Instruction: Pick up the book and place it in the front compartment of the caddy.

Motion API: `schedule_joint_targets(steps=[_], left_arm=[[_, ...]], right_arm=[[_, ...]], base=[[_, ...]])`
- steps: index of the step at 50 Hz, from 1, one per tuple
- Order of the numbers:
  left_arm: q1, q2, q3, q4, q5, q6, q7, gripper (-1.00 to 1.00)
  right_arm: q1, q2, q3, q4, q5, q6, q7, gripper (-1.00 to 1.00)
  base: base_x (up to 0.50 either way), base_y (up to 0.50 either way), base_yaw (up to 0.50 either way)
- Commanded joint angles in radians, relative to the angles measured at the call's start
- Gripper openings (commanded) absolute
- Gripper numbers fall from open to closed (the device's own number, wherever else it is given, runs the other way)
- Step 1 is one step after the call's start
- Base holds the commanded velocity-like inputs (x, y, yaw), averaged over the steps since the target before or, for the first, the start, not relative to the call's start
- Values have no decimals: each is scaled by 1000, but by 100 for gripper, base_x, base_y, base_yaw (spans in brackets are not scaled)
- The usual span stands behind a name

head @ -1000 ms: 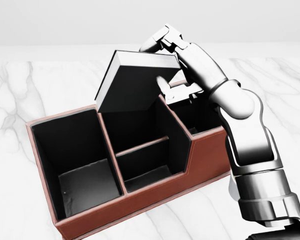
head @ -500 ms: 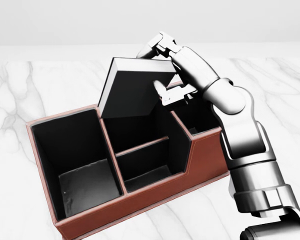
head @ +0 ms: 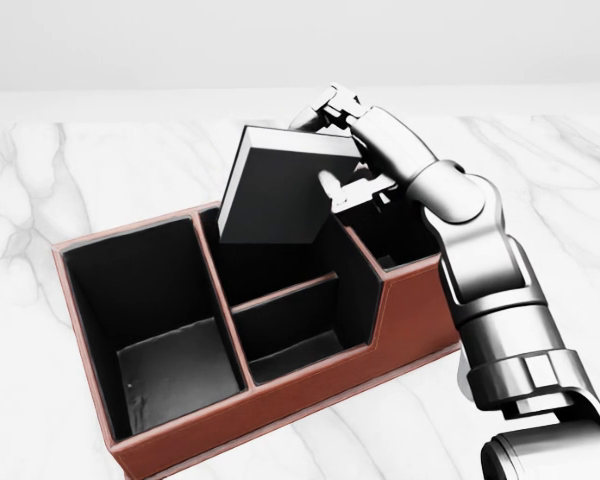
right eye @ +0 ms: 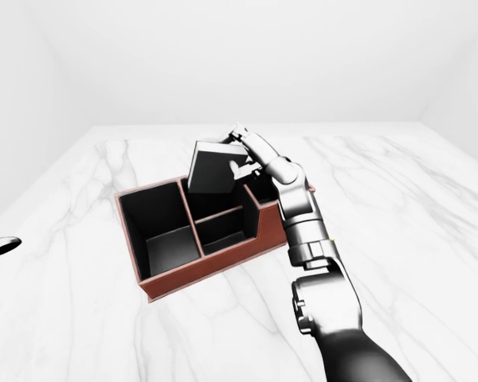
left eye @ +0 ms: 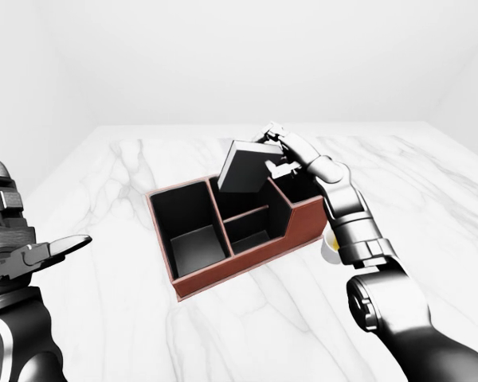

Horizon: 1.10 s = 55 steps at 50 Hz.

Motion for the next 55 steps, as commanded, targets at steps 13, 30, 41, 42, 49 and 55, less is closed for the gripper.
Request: schedule_joint_targets(steps=[13, 30, 41, 42, 49, 55], left_arm=[[1, 0, 3, -3, -3, 0, 1, 100], [-1, -2, -3, 12, 4, 0, -6, 100], [-3, 5, 1, 7, -4, 0, 0, 100], [-2, 4, 0, 5, -3, 0, 0, 100], [1, 0, -5, 1, 6, 0, -7, 100], [0, 1, 0, 1, 3, 0, -8, 100]], right_arm=[[-97, 10, -19, 194, 58, 0, -40, -100], [-169, 25, -8, 299, 23, 0, -43, -100], [-223, 51, 3, 376, -17, 0, -42, -100], [-225, 52, 3, 382, -18, 0, -41, -100], [-222, 67, 18, 383, -62, 0, -12, -100], [-230, 69, 9, 396, -68, 0, -23, -100]], base=[[0, 0, 0], [0, 0, 0], [0, 0, 0], [0, 0, 0], [0, 0, 0], [0, 0, 0]])
